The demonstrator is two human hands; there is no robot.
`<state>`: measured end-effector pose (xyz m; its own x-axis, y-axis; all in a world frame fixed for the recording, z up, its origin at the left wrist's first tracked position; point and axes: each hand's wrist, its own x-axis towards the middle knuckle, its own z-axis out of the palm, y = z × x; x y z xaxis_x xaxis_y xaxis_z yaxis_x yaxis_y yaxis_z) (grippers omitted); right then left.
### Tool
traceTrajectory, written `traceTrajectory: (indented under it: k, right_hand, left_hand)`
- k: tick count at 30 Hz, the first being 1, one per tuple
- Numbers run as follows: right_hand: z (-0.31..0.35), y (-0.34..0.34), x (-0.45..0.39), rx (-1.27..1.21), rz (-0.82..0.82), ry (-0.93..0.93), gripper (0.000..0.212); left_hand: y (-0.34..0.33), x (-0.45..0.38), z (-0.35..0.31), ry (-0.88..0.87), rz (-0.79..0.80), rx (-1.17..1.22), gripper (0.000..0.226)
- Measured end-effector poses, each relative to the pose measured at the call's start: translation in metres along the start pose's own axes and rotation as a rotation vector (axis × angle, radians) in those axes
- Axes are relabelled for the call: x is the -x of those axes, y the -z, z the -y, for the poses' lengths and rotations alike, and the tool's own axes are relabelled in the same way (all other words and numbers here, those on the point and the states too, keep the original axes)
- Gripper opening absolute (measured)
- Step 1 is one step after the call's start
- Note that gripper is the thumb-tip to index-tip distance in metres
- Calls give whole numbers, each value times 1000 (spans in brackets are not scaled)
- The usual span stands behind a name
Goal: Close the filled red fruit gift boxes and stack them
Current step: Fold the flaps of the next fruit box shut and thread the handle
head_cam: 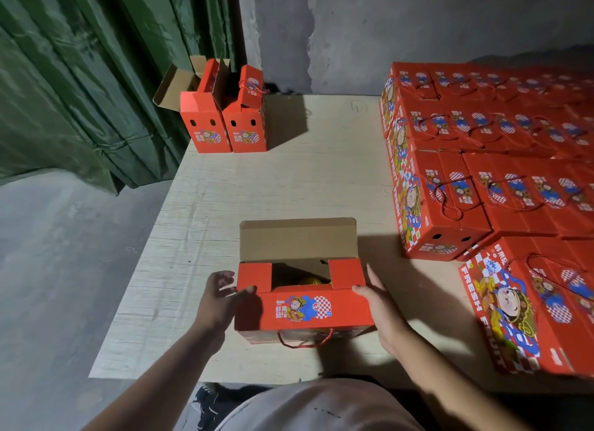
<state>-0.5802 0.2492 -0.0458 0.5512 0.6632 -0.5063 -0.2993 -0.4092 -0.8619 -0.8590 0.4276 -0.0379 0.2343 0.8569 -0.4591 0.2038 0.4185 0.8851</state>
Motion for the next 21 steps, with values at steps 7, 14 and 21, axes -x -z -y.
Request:
traceTrajectory:
  k: [7,14,21]
  right_hand:
    - [15,-9,-5,0,27,-10,55]
    - [24,5,-18,23,159,-96,73]
    - [24,4,-22,13,87,-24,73]
  left_hand:
    - [7,-10,-11,141,232,82,83]
    - [7,-12,-22,4,380,53,73]
    - [2,-12,-13,-53,323,112,68]
